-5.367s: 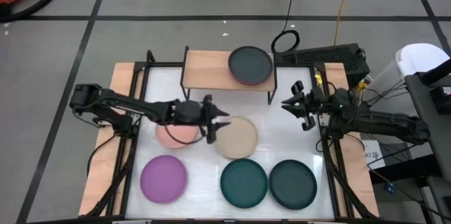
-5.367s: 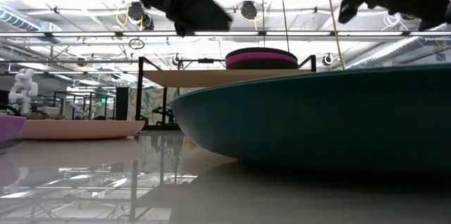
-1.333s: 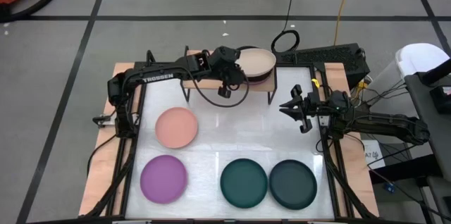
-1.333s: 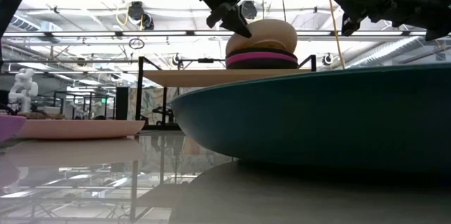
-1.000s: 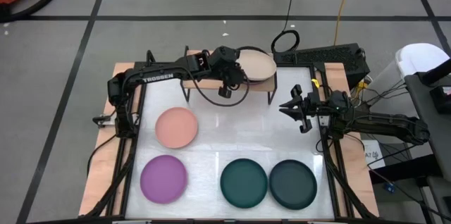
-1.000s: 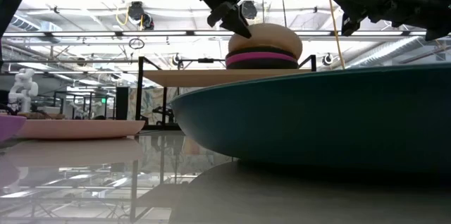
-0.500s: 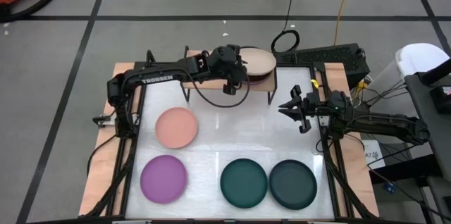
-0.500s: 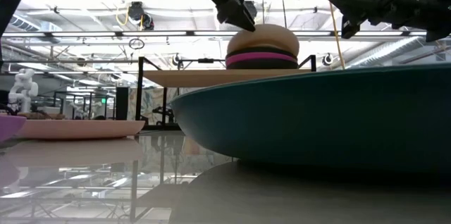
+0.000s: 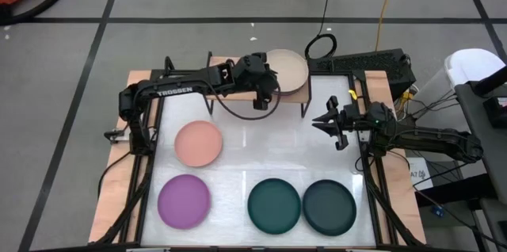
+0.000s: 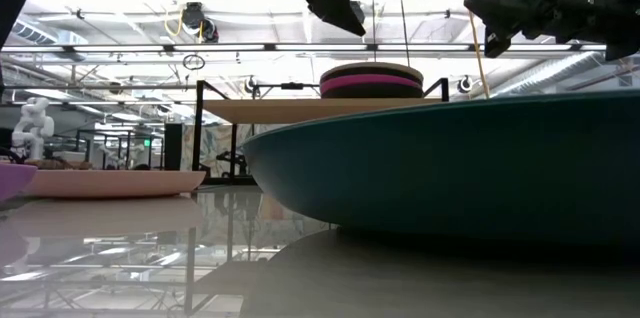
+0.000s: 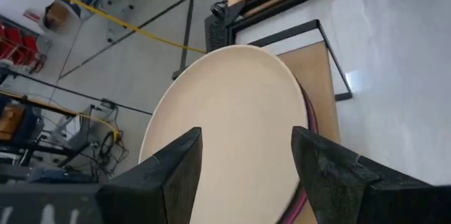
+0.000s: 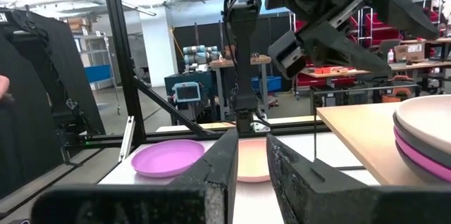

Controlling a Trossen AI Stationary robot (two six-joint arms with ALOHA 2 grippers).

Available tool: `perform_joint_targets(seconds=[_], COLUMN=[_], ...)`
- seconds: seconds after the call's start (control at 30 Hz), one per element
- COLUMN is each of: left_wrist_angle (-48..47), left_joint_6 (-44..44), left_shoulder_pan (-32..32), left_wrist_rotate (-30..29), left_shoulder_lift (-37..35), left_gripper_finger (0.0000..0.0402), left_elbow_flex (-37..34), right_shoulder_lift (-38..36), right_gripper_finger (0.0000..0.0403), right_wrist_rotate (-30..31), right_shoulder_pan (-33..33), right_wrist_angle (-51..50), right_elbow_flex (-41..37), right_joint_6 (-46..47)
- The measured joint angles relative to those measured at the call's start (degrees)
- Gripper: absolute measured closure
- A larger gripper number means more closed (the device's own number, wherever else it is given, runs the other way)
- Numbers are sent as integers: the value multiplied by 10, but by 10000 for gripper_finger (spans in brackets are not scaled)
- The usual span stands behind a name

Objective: Place and stack plates onto a shelf
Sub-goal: Put the black plate on the shelf

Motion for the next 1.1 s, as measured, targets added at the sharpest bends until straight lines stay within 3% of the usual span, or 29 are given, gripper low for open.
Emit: perform_joint_targets(seconds=[0.13,0.3,0.6,0.73,1.1], left_wrist_angle=[6,-1,-66,0,348], left_joint_6=[-31,-88,-129,-152,-241], left_shoulder_pan=[-11,-32,-54,-54,-68], left_wrist_rotate=[2,71,36,35,36], left_shoulder_lift=[-30,-72,-149,-205,-362], left_gripper_finger=[179,179,179,179,179], left_elbow_flex=[0,0,-33,-127,-477], right_shoulder_lift=[0,0,0,0,0], right_gripper_finger=[344,344,344,344,344], right_wrist_rotate=[0,23,28,27,26], right_shoulder_pan=[0,0,0,0,0], right_wrist_angle=[-6,-20,-33,-33,-40], right_elbow_flex=[0,0,0,0,0], right_joint_6=[-5,-22,-23,-23,-21])
